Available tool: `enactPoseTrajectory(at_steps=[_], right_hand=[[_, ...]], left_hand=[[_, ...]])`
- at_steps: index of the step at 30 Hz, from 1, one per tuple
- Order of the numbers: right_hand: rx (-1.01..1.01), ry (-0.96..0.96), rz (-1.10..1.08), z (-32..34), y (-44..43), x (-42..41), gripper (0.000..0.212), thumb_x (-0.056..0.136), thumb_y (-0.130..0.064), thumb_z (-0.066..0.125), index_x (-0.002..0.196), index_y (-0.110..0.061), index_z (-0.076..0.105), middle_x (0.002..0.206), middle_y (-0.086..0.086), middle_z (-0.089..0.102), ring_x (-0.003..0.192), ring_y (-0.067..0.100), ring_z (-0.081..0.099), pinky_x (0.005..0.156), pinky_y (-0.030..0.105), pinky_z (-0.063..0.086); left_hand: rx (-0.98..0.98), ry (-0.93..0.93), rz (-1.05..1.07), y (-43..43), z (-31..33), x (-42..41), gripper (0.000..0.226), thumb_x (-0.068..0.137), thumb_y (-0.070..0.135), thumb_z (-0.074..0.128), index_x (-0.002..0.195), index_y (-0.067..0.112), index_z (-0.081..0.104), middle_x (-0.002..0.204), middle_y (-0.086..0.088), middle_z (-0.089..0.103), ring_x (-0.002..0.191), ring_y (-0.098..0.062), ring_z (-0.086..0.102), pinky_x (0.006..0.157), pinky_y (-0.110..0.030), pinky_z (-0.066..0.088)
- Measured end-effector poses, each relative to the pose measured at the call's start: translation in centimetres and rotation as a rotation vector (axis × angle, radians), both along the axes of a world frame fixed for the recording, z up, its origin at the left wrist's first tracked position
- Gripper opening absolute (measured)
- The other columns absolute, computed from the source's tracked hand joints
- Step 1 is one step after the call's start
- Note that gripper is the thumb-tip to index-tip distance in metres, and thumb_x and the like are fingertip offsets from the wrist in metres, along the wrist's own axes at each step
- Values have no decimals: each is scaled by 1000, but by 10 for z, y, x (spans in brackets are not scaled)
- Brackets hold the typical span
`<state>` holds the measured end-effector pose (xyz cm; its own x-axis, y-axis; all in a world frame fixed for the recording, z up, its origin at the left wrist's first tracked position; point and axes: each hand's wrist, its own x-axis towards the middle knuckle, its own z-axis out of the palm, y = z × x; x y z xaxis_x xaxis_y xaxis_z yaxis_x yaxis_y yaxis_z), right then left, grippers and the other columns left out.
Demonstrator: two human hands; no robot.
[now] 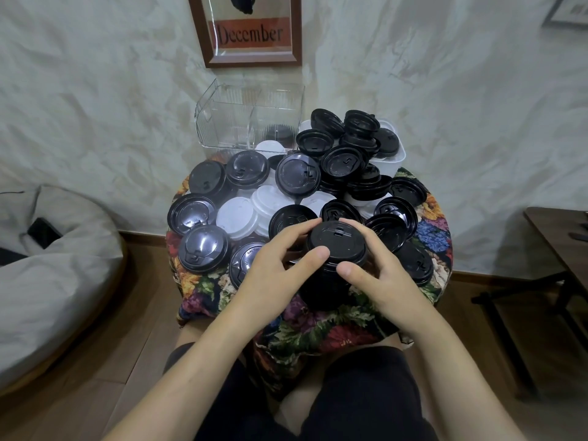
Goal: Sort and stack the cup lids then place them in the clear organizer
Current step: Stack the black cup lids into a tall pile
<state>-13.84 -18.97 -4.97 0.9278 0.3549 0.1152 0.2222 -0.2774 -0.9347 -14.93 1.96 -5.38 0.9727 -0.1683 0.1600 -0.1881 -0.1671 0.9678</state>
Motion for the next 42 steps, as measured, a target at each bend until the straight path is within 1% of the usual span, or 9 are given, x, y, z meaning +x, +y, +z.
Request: enactPoseTrajectory(at_steps=[8, 19, 21, 24, 28, 30, 34, 39, 42], right_hand=[[4, -11, 6, -4, 0, 0, 65, 92, -40, 70, 151, -38, 42, 139, -32, 57, 134, -6, 51, 104, 8, 39], [-15, -9, 55, -9, -4, 2, 70, 93, -41, 69, 155, -40, 36, 147, -26, 53, 140, -1, 47, 112, 16, 38], [-15, -9, 59, -10, -4, 2, 70, 94, -39, 69, 155, -38, 35, 146, -27, 53, 140, -2, 48, 111, 15, 38], [-13, -10, 67, -10, -5, 3, 70, 94, -38, 69, 156, -36, 35, 145, -29, 54, 139, -2, 48, 109, 12, 38], [-8, 6, 78, -6, -6, 5, 67, 96, -57, 63, 155, -39, 37, 146, -27, 53, 139, -2, 48, 106, 12, 39], [-13, -1, 71, -5, -7, 7, 65, 96, -60, 61, 154, -37, 40, 146, -25, 55, 138, -1, 50, 106, 12, 40], [-4, 12, 67, -6, -7, 7, 65, 93, -46, 67, 152, -41, 42, 145, -27, 56, 137, -1, 51, 106, 13, 41], [-2, 10, 62, -8, -7, 6, 69, 88, -56, 69, 151, -43, 43, 145, -26, 56, 138, 0, 51, 112, 29, 40], [-19, 9, 66, -7, -8, 7, 73, 86, -66, 70, 151, -44, 42, 145, -25, 56, 138, 0, 51, 113, 31, 39]], left_hand=[[89, -19, -57, 6, -4, 2, 62, 94, 49, 66, 153, 39, 47, 147, 24, 56, 141, -1, 48, 120, -41, 38], [180, -88, -66, 7, -4, 2, 59, 94, 46, 66, 149, 46, 44, 144, 32, 54, 138, 7, 46, 110, -12, 36], [184, -69, -81, 6, -2, 2, 61, 95, 47, 65, 151, 45, 43, 144, 33, 53, 137, 9, 46, 110, -14, 36], [192, -57, -106, 6, -5, 2, 64, 98, 46, 67, 156, 41, 39, 147, 28, 53, 138, 4, 47, 115, -28, 39], [197, -76, -90, 6, -6, 3, 63, 97, 44, 67, 154, 40, 42, 146, 23, 57, 139, -3, 50, 117, -37, 40], [198, -87, -91, 7, -7, 3, 60, 98, 39, 69, 153, 40, 43, 145, 21, 57, 139, -6, 51, 117, -38, 41], [208, -92, -111, 9, -8, 1, 61, 98, 35, 70, 151, 47, 41, 146, 24, 56, 140, -3, 49, 117, -34, 38], [226, -55, -124, 10, -7, 2, 66, 98, 36, 70, 156, 40, 39, 148, 24, 54, 141, -2, 48, 119, -38, 38], [232, -40, -120, 12, -4, 3, 67, 97, 41, 71, 155, 43, 39, 148, 28, 53, 141, 2, 46, 120, -39, 37]])
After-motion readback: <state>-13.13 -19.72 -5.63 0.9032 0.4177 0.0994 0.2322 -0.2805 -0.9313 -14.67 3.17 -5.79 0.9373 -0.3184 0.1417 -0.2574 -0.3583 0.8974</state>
